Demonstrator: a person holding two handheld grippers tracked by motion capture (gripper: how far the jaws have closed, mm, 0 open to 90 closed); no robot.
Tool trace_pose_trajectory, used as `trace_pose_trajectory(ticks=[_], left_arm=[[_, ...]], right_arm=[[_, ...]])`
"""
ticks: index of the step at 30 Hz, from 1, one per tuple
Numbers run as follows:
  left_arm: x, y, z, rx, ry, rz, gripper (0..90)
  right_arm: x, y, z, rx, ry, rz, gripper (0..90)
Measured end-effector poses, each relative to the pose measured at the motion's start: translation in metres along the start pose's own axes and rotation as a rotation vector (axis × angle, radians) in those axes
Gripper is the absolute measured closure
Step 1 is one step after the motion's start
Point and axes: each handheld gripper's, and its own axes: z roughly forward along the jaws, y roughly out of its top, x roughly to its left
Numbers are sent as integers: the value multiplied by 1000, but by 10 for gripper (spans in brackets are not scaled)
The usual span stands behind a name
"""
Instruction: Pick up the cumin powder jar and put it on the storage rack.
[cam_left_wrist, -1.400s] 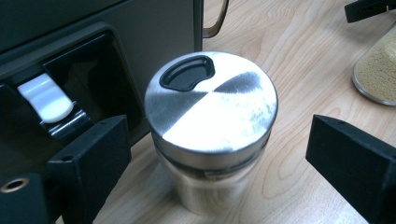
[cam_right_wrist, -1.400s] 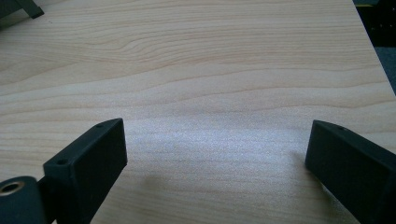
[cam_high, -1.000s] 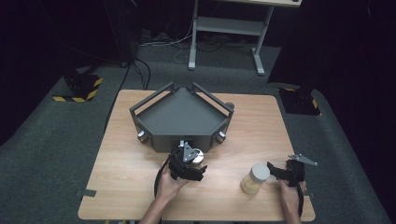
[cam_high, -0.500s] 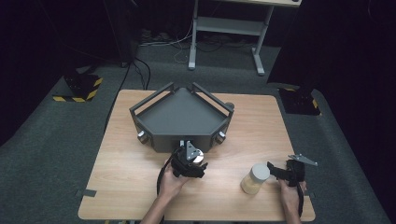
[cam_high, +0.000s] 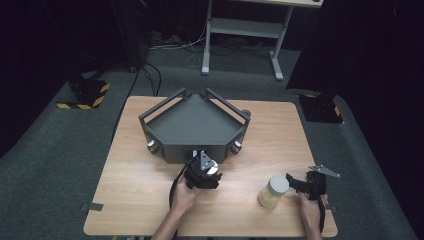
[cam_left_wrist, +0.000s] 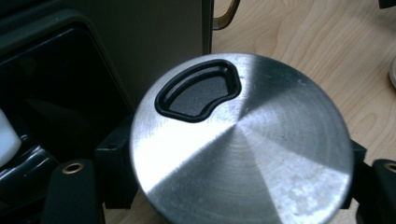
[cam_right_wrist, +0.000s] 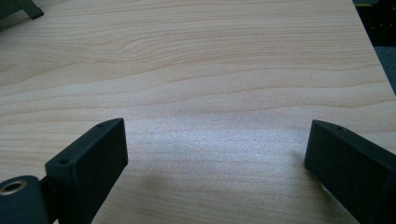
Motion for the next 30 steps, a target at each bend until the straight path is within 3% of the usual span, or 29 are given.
trace_pose_trajectory(ticks=[7, 23, 30], left_arm=[[4, -1, 1, -1, -20, -9, 312], [1, -1, 1, -2, -10, -19, 317], [-2, 1, -1, -1, -20, 15, 319]], right_arm=[[1, 1, 0, 3, -4, -3, 53], [1, 1, 0, 4, -4, -3, 56], [1, 1, 0, 4, -5, -5, 57]])
